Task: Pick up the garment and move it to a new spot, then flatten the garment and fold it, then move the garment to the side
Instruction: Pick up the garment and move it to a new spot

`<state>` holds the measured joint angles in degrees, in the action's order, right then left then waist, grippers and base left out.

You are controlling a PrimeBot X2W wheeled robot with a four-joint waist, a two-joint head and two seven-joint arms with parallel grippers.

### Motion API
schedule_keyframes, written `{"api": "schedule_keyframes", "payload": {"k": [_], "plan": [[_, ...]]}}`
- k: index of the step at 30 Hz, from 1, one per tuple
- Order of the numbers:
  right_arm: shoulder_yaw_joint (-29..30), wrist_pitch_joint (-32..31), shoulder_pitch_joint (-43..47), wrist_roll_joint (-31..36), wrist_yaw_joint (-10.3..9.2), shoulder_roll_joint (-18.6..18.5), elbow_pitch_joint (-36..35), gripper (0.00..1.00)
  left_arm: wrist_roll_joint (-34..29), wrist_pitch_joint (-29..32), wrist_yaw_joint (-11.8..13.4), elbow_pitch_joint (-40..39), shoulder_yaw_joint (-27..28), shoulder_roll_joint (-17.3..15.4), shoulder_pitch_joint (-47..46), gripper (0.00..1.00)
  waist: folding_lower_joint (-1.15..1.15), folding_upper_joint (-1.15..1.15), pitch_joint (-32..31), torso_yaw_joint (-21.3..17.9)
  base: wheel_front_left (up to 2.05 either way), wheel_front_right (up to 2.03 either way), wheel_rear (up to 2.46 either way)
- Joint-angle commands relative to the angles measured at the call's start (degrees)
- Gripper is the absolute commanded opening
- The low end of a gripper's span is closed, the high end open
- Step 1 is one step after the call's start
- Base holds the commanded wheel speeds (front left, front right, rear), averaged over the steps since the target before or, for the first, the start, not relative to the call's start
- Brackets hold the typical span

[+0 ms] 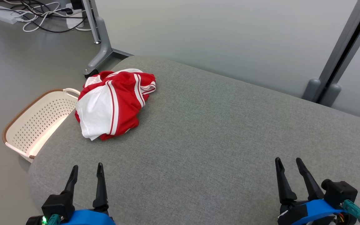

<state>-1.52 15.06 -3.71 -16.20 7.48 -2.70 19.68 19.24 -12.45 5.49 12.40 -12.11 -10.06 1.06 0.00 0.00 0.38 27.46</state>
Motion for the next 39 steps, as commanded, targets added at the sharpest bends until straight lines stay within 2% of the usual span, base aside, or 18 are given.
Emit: {"api": "schedule_keyframes", "payload": {"k": [1, 9, 14, 19, 23, 29, 39], "plan": [[-0.1, 0.2, -0.3, 0.4, 0.03, -0.3, 0.1, 1.00, 0.1, 0.1, 0.1, -0.4, -0.2, -0.2, 0.3, 1.00, 0.00, 0.00, -0.1, 0.1, 0.00, 0.00, 0.00], [-0.7, 0.2, -0.2, 0.4, 0.03, -0.3, 0.6, 1.00, 0.3, 0.8, 0.5, -1.0, -0.5, -0.7, 1.0, 1.00, 0.00, 0.00, -0.5, -0.6, 0.00, 0.00, 0.00], [-0.4, 0.2, 0.4, 0.1, 0.03, -0.3, 0.4, 1.00, 1.3, 2.7, -0.7, -2.1, -0.7, -1.4, -0.5, 1.00, 0.00, 0.00, -0.6, -1.1, 0.00, 0.00, 0.00], [-0.6, 0.2, 0.3, -0.7, 0.03, -0.3, -0.2, 1.00, 2.4, 9.3, -3.3, -6.9, -0.7, -4.5, -6.4, 1.00, 0.00, 0.00, 0.1, -1.6, 0.00, 0.00, 0.00], [-0.9, 0.2, -0.5, -0.8, 0.03, -0.3, -0.2, 1.00, 4.3, 15.9, -4.2, -9.9, 1.8, -8.0, -13.6, 1.00, 0.00, 0.00, 1.5, -2.8, 0.00, 0.00, 0.00], [-1.4, -0.5, -2.1, 1.0, 0.03, -0.3, -1.3, 1.00, 8.9, 23.4, -5.0, -5.3, 7.2, -13.0, -23.8, 1.00, 0.00, 0.00, 5.4, -7.1, 0.00, 0.00, 0.00], [-1.2, -3.0, -4.7, 3.7, 0.03, -0.3, -6.8, 1.00, 18.5, 37.3, -1.9, 6.0, 15.7, -18.2, -32.3, 1.00, 0.00, 0.00, 15.8, -16.3, 0.00, 0.00, 0.00]]}}
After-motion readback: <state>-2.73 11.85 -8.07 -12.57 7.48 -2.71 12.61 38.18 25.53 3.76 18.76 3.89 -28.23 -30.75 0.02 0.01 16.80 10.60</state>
